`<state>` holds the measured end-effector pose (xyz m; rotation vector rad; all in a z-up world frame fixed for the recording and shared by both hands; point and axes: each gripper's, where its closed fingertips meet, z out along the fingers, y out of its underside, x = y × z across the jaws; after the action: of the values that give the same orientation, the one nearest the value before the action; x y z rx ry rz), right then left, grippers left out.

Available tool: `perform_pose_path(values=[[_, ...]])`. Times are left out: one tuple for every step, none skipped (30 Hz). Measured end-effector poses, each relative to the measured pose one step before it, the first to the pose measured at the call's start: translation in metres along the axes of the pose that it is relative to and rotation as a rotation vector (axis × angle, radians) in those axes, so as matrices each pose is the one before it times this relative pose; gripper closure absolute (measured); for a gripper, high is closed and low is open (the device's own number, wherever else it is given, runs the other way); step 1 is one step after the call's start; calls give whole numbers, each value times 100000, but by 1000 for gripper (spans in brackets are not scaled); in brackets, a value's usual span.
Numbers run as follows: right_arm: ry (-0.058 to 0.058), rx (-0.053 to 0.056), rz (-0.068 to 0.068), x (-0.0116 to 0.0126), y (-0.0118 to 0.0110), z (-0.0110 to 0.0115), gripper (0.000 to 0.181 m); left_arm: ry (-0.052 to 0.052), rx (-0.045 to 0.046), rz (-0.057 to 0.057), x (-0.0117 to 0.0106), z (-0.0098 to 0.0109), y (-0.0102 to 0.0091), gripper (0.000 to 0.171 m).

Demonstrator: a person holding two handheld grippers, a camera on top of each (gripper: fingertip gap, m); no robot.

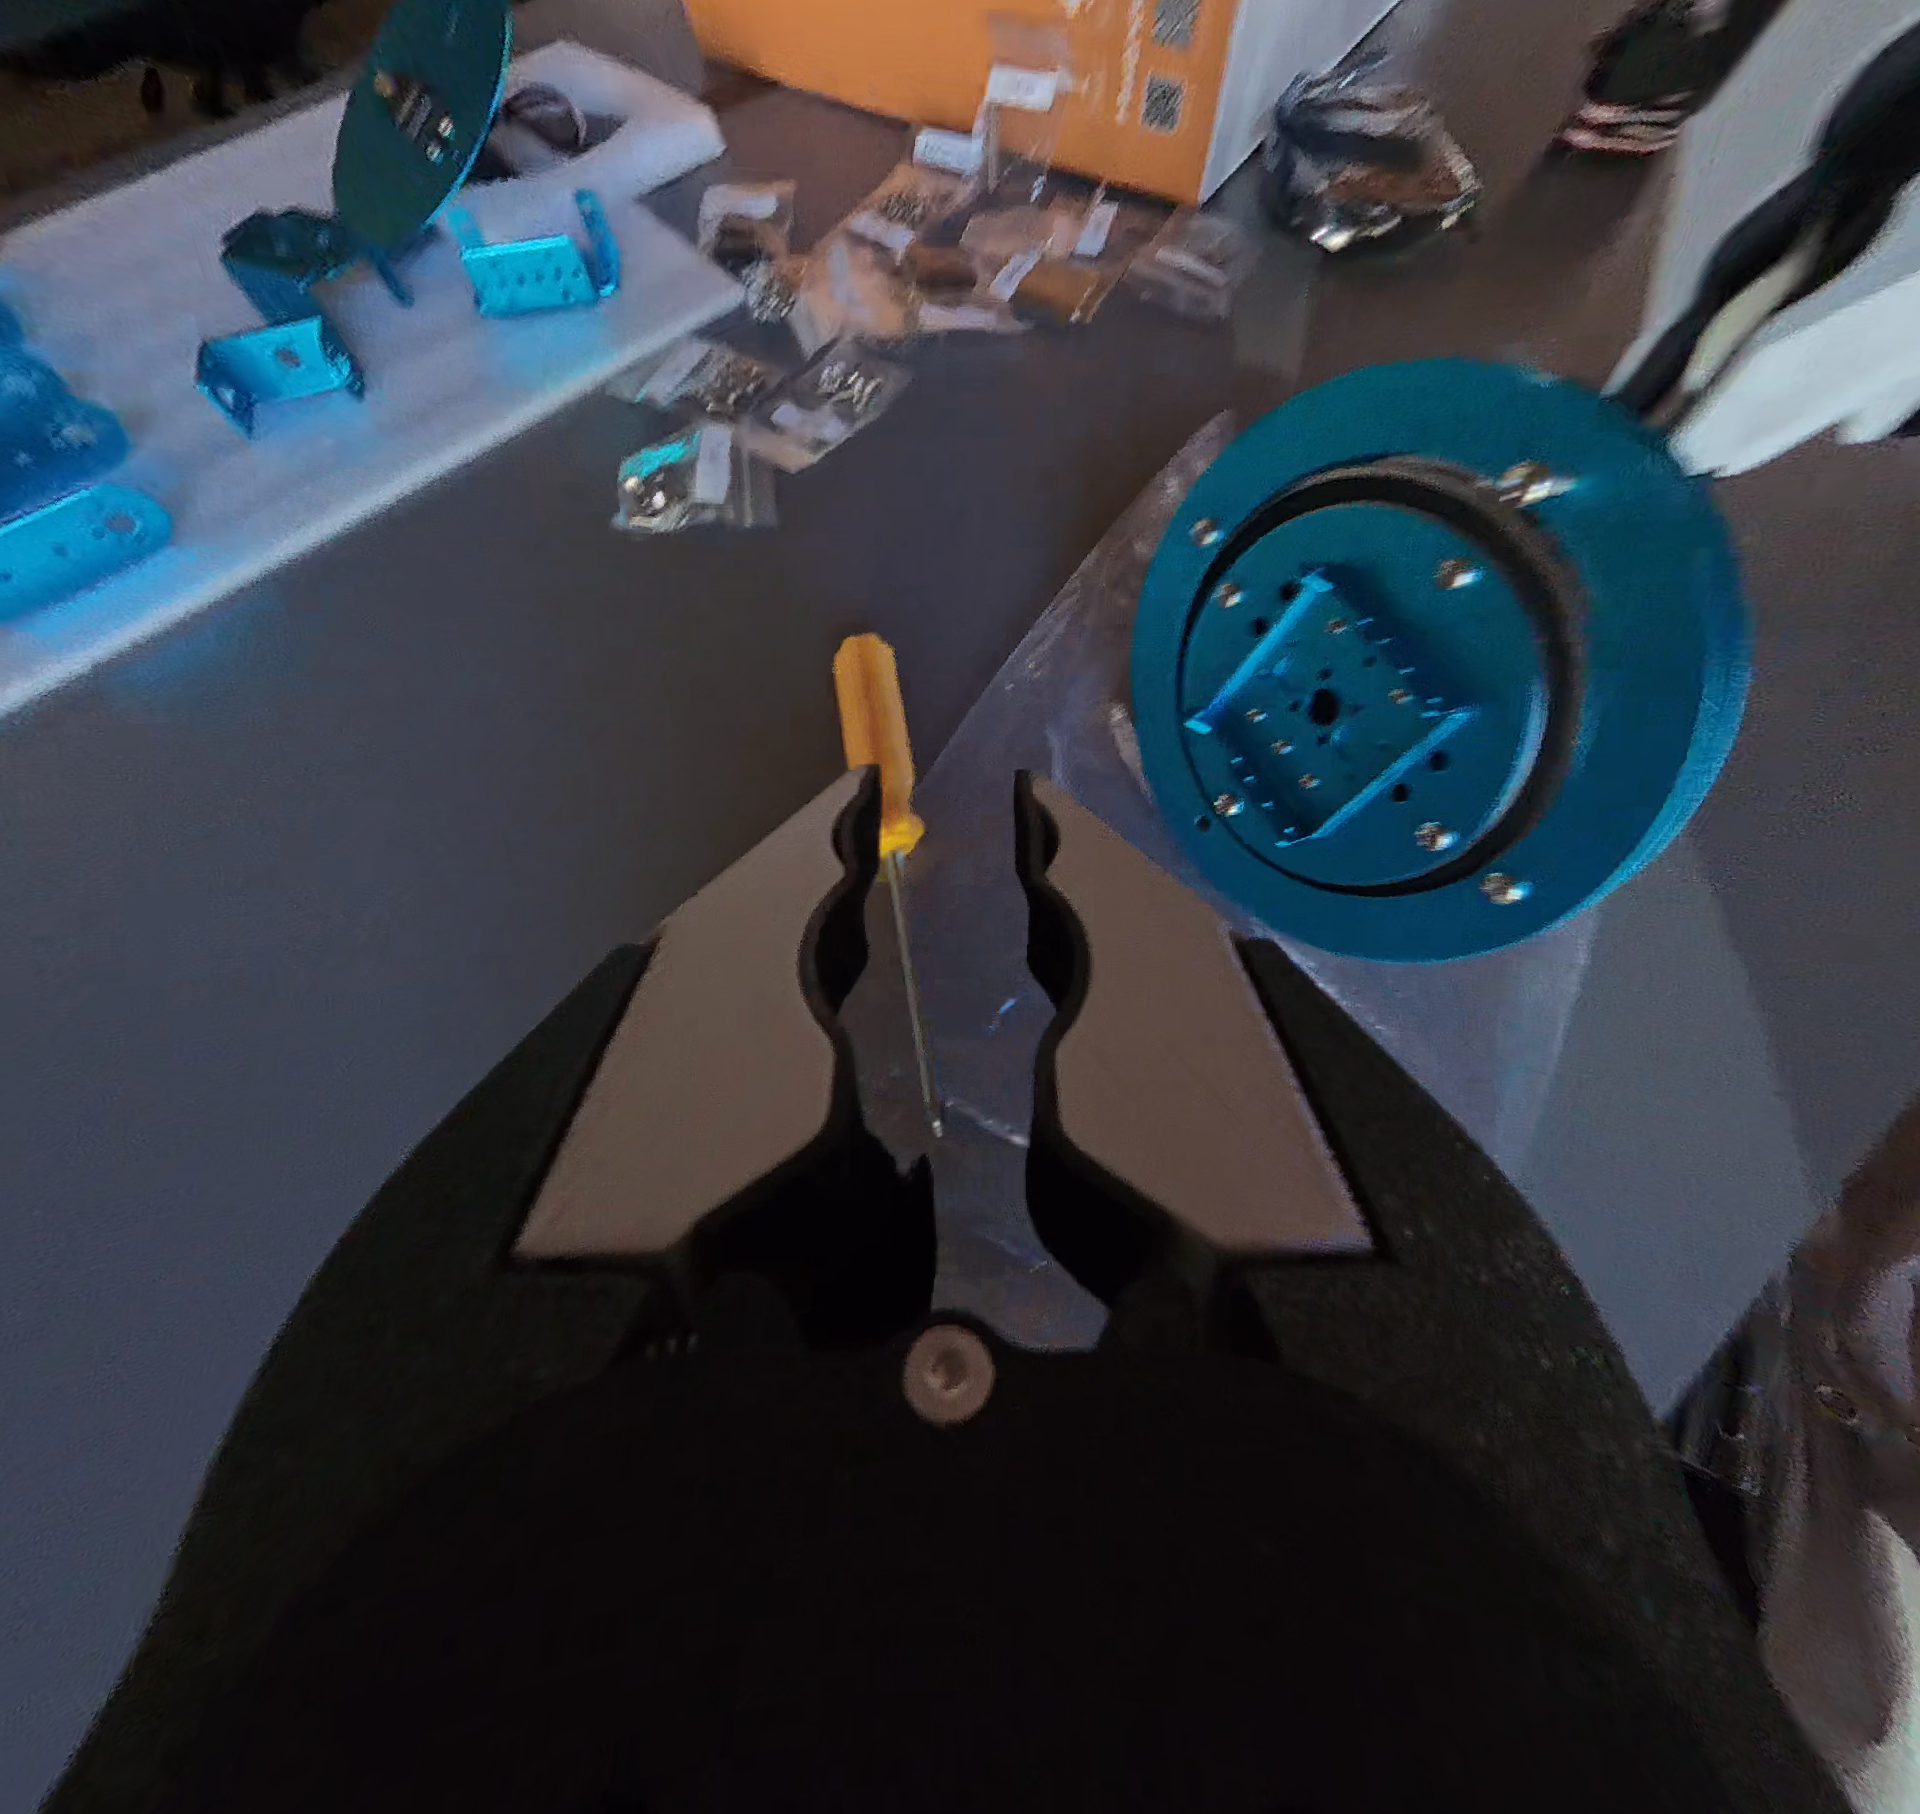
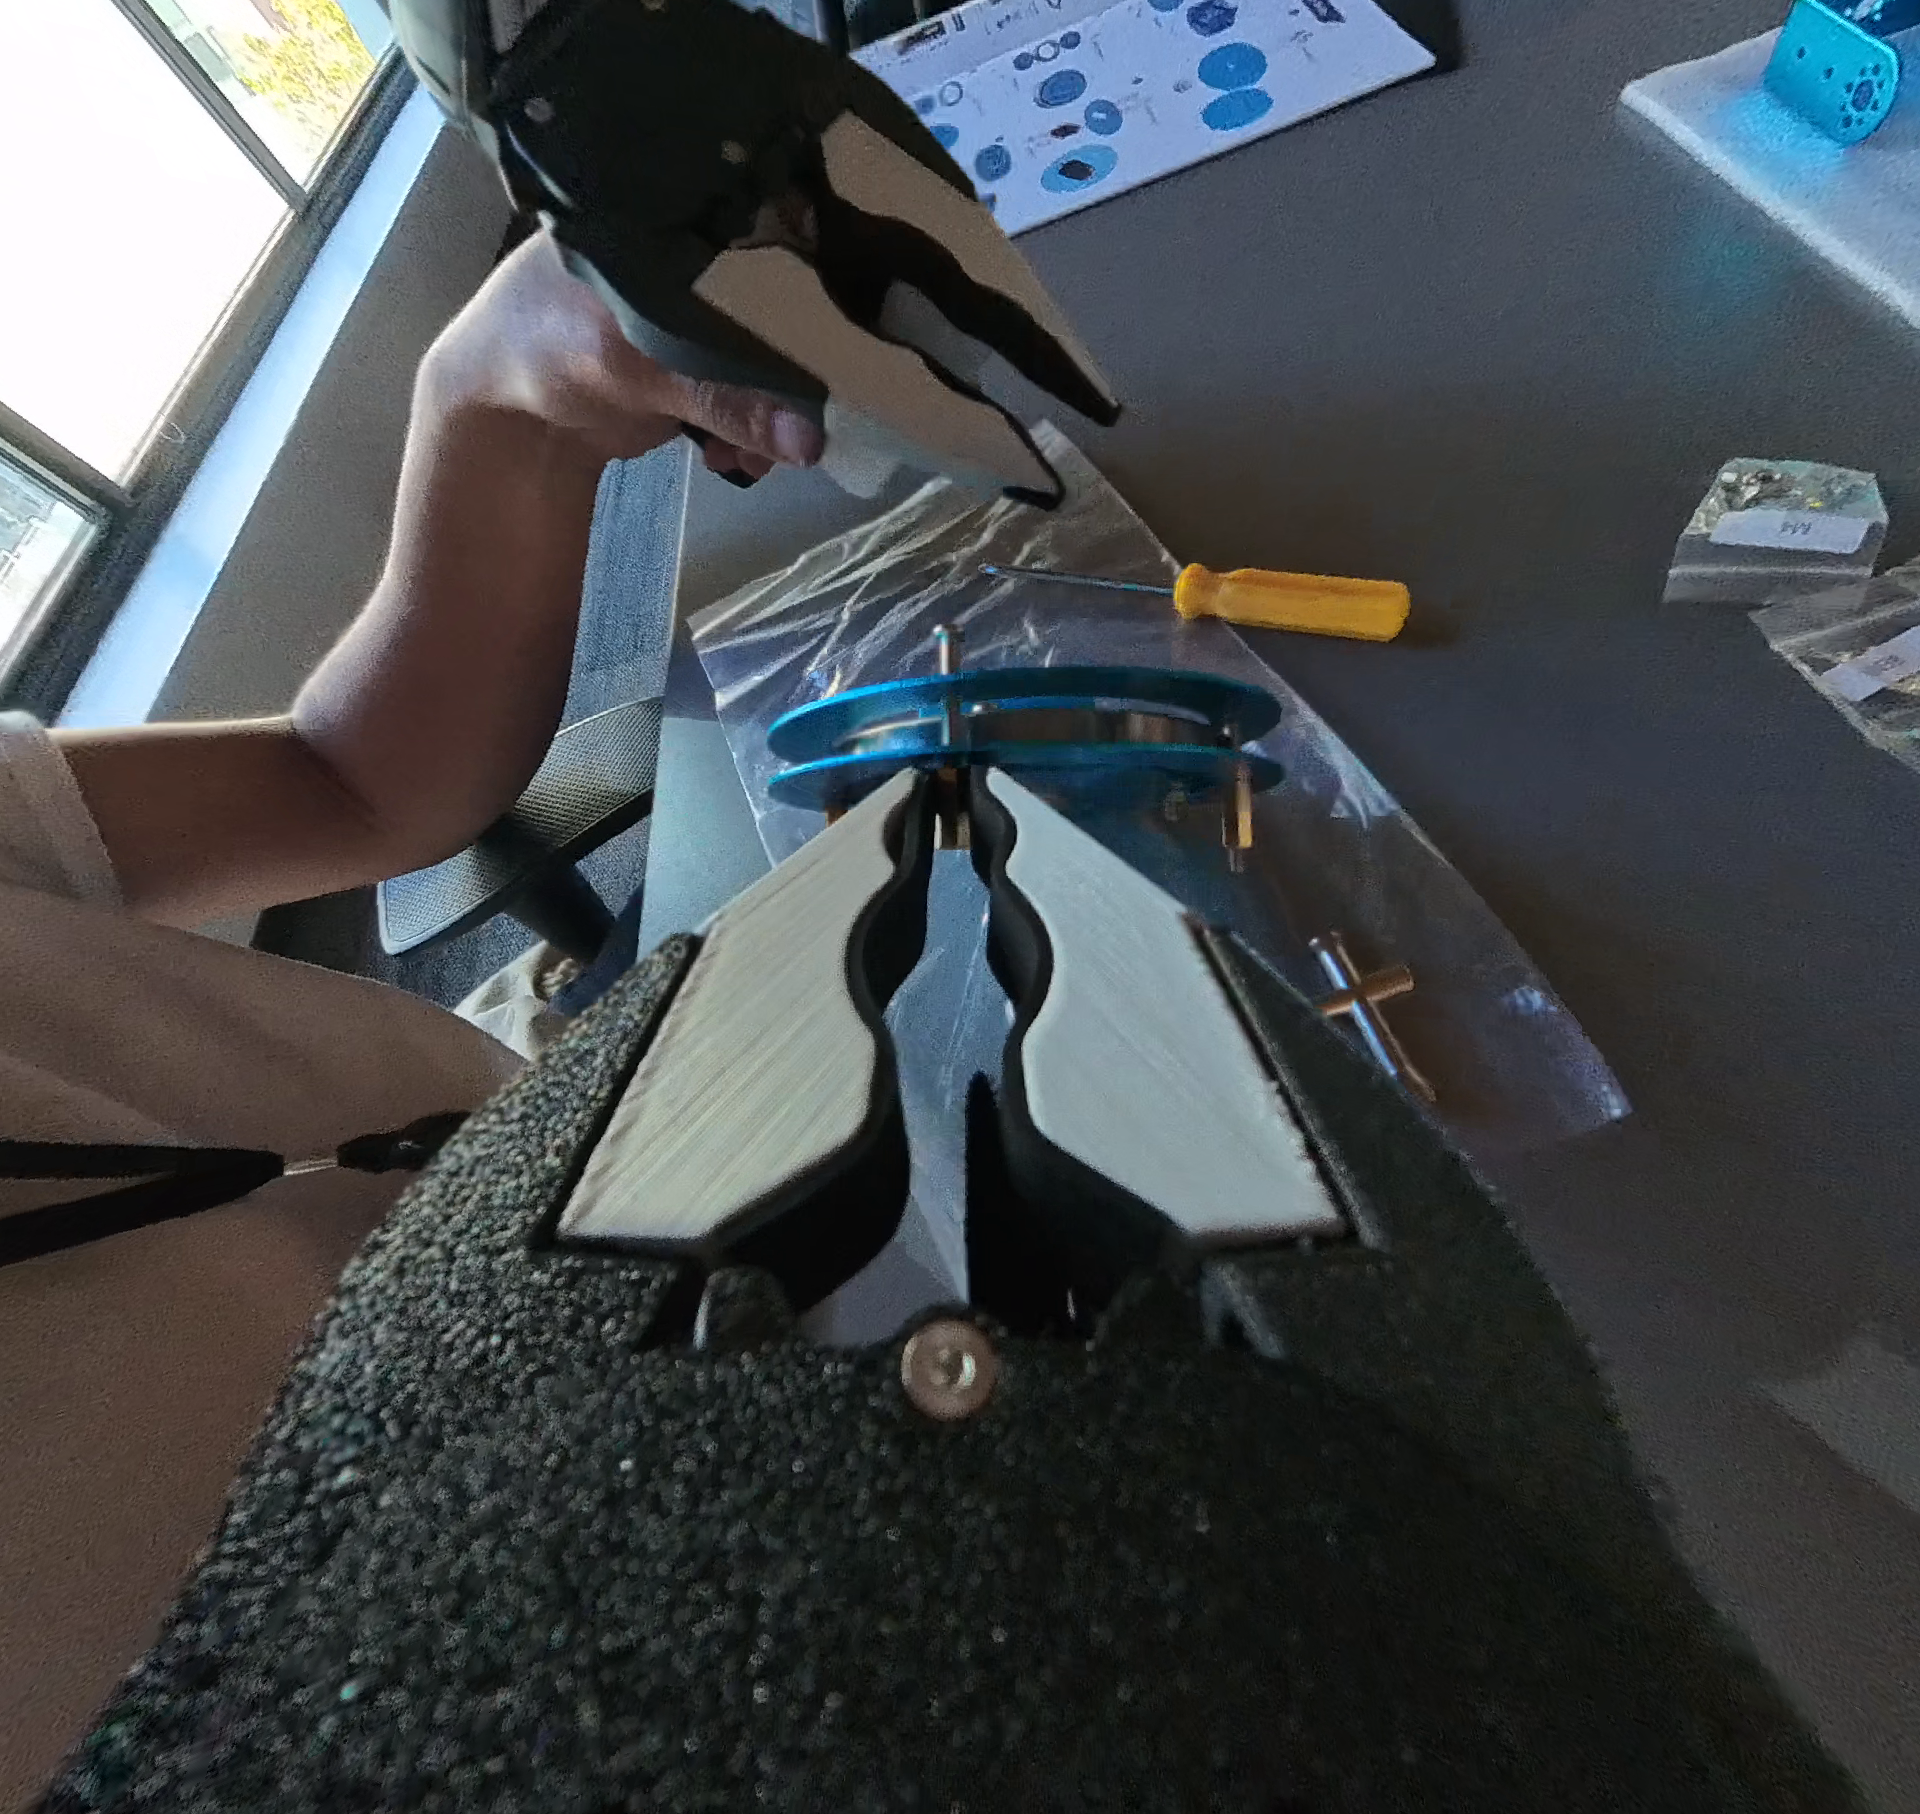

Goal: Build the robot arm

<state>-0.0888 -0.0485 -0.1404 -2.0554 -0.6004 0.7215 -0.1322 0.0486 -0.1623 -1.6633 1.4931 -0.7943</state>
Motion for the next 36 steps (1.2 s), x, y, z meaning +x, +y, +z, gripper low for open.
perform_pose_path(values=[[-251,-1781,-500,35,-414,146,176,5211,3014,80,977,-314,-690,147],[-149,-1860,-290,75,-425,178,176,6019,3599,-624,991,-271,-714,147],[-394,-2348,-739,47,-390,210,176,5402,3462,-710,817,-238,-614,147],[-552,-2478,-1028,23,-352,250,176,4286,2435,-549,586,-229,-374,147],[-438,-2076,-1009,29,-356,234,176,4030,1780,-100,528,-239,-217,147],[-666,-1894,-1150,6,-324,217,176,2707,1293,143,297,-275,-111,147],[-1906,-1576,-676,-129,-308,214,177,759,959,447,16,-313,-84,147],[-2653,-1336,-578,-207,-271,229,176,1122,1252,1384,102,-328,-136,147],[-3275,-1551,-1761,-316,-191,256,176,3182,2695,1818,465,-331,-318,147],[-4251,-2642,-2098,-461,-11,286,176,4614,4138,957,668,-314,-522,147],[-2498,-1803,-1600,-157,-106,281,176,4730,3976,-332,632,-242,-485,147],[-1701,-1706,-1142,-8,-77,293,176,3845,2281,-1010,434,-124,-225,147],[-1956,-474,-1218,-59,-165,276,177,1571,-347,-1045,29,-20,186,148],[-1531,12,-170,10,-172,246,176,-991,-2406,-542,-375,34,517,148],[-1326,301,-135,21,-136,211,177,-840,-2404,203,-309,56,563,148],[-1031,517,-483,-9,-114,173,176,357,-1229,332,-55,57,392,148],[-1189,396,-826,-85,-47,124,176,1187,-630,21,86,66,265,148],[-1587,199,-1355,-215,-2,112,176,1527,-500,78,175,98,204,148],[-982,392,-1104,-180,-9,81,176,1163,-419,569,148,121,145,148],[-445,416,-483,-96,24,58,176,1589,114,718,249,138,20,149],[-654,450,333,-90,25,39,176,1879,-105,891,330,175,44,152],[-681,148,430,-75,65,6,176,1397,-146,1159,272,231,36,156],[-505,104,-346,-96,85,-33,176,713,-11,888,161,240,12,158],[-389,271,-669,-66,79,-42,176,746,286,616,137,217,-66,158],[-604,326,-510,-87,94,-28,176,680,762,1030,146,169,-135,160],[-625,428,-330,-48,93,-72,176,66,649,1614,88,133,-62,160],[-118,604,-17,56,64,-106,176,-502,750,1288,-34,91,-62,160],[332,756,-880,89,32,-86,176,-195,637,550,-39,84,-77,160],[289,490,-2075,-12,44,-48,176,603,500,226,72,77,-49,161],[-126,-183,-2573,-137,84,-24,176,1183,441,128,156,80,-43,161],[730,-520,-3347,-86,81,-42,176,729,421,226,76,75,-40,161],[2285,-882,-4804,54,51,-82,176,113,527,449,5,87,-53,161],[2805,-1367,-5362,70,73,-103,176,76,670,1044,12,102,-70,163],[3362,-1630,-4608,178,83,-103,176,-616,690,1930,-51,109,-102,167],[3601,-1838,-3481,271,93,-109,176,-1849,475,2084,-212,116,-61,167],[3137,-1479,-1941,265,89,-92,176,-1615,244,1772,-196,110,-44,167]])
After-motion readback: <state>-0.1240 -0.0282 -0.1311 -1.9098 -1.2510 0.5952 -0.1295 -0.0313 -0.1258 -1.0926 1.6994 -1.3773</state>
